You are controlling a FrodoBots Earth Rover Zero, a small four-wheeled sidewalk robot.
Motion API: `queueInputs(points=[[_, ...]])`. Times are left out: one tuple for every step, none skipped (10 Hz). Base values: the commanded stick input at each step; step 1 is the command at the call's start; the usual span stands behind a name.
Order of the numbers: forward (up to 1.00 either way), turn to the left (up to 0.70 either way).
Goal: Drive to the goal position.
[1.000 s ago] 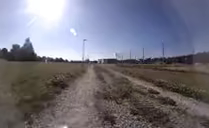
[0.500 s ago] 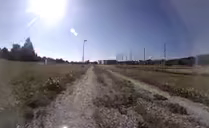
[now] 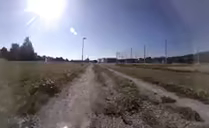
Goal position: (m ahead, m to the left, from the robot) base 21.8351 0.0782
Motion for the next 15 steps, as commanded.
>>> queueInputs(points=[[0.50, 0.00], [0.50, 0.00], [0.50, 0.00], [0.50, 0.00], [0.50, 0.00], [0.50, 0.00], [0.50, 0.00], [0.50, 0.20], [0.50, 0.44], [0.50, 0.49], [0.50, 0.37], [0.50, 0.00], [0.50, 0.00], [0.50, 0.00], [0.50, 0.00]])
